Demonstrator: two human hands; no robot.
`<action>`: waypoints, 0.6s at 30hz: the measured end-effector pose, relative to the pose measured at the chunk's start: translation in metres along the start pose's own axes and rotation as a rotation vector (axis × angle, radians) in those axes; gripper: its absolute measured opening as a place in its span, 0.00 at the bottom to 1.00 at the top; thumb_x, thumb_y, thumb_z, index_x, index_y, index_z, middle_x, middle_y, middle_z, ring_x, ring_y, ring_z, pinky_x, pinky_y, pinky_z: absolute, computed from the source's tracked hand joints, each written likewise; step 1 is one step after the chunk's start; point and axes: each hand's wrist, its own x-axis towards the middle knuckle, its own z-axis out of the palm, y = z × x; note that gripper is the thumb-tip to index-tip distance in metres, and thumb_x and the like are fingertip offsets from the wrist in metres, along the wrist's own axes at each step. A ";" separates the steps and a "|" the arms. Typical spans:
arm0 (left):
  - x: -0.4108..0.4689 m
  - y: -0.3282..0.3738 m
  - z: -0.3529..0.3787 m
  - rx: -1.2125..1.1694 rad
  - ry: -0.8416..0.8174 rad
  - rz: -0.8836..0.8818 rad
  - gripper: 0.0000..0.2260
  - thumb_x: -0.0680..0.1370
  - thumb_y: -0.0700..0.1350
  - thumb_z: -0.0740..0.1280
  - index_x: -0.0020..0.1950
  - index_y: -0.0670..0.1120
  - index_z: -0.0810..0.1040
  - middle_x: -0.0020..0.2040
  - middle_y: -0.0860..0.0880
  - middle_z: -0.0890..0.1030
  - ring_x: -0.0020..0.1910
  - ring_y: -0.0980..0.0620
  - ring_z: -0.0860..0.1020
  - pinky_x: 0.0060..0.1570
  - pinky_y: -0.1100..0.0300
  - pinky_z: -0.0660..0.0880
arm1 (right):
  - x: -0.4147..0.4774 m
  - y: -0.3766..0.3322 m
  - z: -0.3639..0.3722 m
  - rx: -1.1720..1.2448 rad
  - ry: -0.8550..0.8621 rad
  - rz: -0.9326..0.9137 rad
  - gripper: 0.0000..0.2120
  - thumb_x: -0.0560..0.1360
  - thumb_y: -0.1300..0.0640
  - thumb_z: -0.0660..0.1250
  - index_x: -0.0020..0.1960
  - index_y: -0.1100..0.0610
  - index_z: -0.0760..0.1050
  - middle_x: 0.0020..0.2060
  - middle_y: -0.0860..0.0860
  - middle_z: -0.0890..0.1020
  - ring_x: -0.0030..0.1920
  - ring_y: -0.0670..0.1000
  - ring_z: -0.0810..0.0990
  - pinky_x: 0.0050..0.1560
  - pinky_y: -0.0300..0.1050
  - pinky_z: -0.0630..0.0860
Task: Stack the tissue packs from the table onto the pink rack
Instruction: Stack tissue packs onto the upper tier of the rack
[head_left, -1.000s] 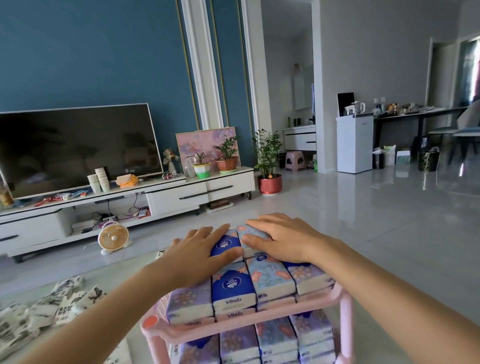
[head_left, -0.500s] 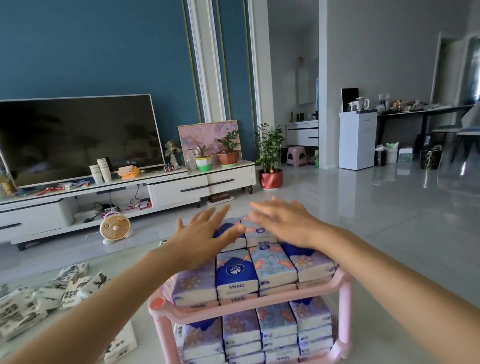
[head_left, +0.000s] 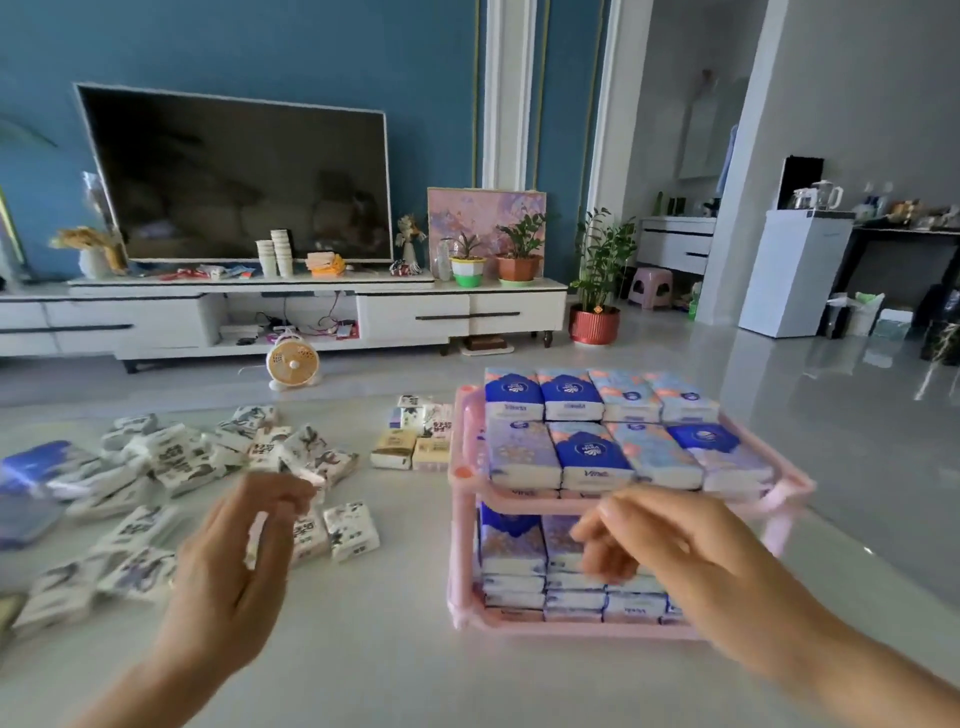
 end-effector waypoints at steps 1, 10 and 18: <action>-0.016 -0.015 -0.008 0.036 -0.023 -0.044 0.13 0.78 0.50 0.54 0.47 0.46 0.75 0.45 0.60 0.76 0.44 0.63 0.75 0.44 0.69 0.70 | -0.004 -0.002 0.014 -0.046 -0.068 -0.007 0.18 0.74 0.39 0.60 0.43 0.53 0.79 0.37 0.51 0.83 0.39 0.48 0.81 0.44 0.36 0.76; -0.067 -0.096 -0.032 0.122 0.103 -0.338 0.08 0.73 0.48 0.54 0.47 0.54 0.71 0.42 0.56 0.77 0.42 0.65 0.73 0.40 0.73 0.66 | 0.038 -0.006 0.126 -0.309 -0.388 -0.010 0.09 0.74 0.43 0.62 0.45 0.47 0.75 0.38 0.50 0.82 0.40 0.53 0.79 0.47 0.52 0.76; -0.040 -0.151 -0.094 0.439 0.263 -0.192 0.09 0.73 0.37 0.56 0.49 0.42 0.73 0.41 0.44 0.79 0.41 0.50 0.76 0.41 0.59 0.71 | 0.110 0.002 0.246 -0.113 -0.425 0.001 0.09 0.76 0.55 0.63 0.40 0.50 0.78 0.35 0.47 0.82 0.39 0.53 0.79 0.46 0.52 0.77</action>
